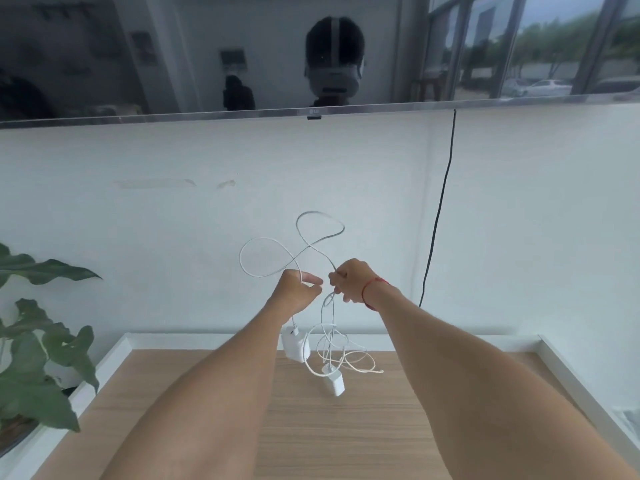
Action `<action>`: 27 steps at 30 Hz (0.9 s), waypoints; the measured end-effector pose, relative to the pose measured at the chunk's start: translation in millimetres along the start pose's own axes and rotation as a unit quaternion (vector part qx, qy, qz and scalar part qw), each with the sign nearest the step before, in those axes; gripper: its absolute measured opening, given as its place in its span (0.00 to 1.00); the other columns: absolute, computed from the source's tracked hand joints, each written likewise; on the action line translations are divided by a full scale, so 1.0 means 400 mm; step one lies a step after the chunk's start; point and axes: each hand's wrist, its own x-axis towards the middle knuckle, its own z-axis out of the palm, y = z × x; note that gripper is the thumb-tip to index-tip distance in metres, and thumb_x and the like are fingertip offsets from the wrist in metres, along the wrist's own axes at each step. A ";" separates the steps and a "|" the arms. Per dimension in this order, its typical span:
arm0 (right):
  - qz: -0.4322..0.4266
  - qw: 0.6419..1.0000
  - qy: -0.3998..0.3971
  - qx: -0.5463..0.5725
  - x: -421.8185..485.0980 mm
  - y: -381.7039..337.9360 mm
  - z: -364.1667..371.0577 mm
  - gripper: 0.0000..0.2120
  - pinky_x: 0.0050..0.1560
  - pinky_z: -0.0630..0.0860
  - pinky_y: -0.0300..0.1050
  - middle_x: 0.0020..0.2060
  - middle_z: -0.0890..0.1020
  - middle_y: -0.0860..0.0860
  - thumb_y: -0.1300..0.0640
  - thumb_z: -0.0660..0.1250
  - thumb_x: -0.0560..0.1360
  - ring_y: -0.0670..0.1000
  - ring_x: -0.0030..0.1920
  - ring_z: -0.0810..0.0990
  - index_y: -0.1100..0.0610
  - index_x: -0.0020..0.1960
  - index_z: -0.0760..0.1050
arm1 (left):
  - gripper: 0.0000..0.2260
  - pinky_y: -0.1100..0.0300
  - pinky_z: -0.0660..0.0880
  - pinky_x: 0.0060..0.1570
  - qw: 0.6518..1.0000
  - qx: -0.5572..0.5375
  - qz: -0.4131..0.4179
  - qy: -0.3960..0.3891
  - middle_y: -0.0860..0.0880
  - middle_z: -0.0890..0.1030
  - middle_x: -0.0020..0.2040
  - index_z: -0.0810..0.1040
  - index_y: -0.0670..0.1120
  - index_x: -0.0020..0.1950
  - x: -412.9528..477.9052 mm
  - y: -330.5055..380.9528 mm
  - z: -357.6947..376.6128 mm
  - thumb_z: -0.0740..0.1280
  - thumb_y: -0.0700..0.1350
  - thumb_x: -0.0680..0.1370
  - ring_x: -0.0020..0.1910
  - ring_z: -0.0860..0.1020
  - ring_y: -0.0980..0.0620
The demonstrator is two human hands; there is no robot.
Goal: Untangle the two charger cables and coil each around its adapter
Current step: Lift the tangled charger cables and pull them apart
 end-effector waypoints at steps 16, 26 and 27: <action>-0.031 0.958 0.259 0.121 0.021 -0.039 -0.109 0.18 0.47 0.71 0.41 0.48 0.84 0.56 0.53 0.56 0.81 0.56 0.48 0.80 0.61 0.47 0.81 | 0.06 0.61 0.68 0.36 0.973 0.201 -0.043 -0.105 0.51 0.71 0.32 0.71 0.46 0.40 0.003 -0.095 0.065 0.65 0.44 0.77 0.35 0.71 0.50; -0.013 0.958 0.188 0.218 -0.009 -0.046 -0.126 0.18 0.27 0.69 0.38 0.28 0.79 0.51 0.52 0.55 0.80 0.46 0.21 0.75 0.60 0.39 0.75 | 0.09 0.62 0.68 0.37 0.984 0.145 -0.083 -0.054 0.50 0.73 0.33 0.71 0.46 0.37 0.019 -0.088 0.055 0.70 0.44 0.73 0.35 0.73 0.49; -0.012 0.962 0.162 0.219 -0.010 -0.047 -0.117 0.17 0.26 0.69 0.37 0.28 0.80 0.52 0.52 0.55 0.80 0.46 0.20 0.76 0.59 0.39 0.75 | 0.07 0.63 0.70 0.40 0.989 0.117 -0.073 -0.045 0.50 0.75 0.37 0.75 0.45 0.40 0.021 -0.082 0.054 0.71 0.44 0.73 0.39 0.75 0.49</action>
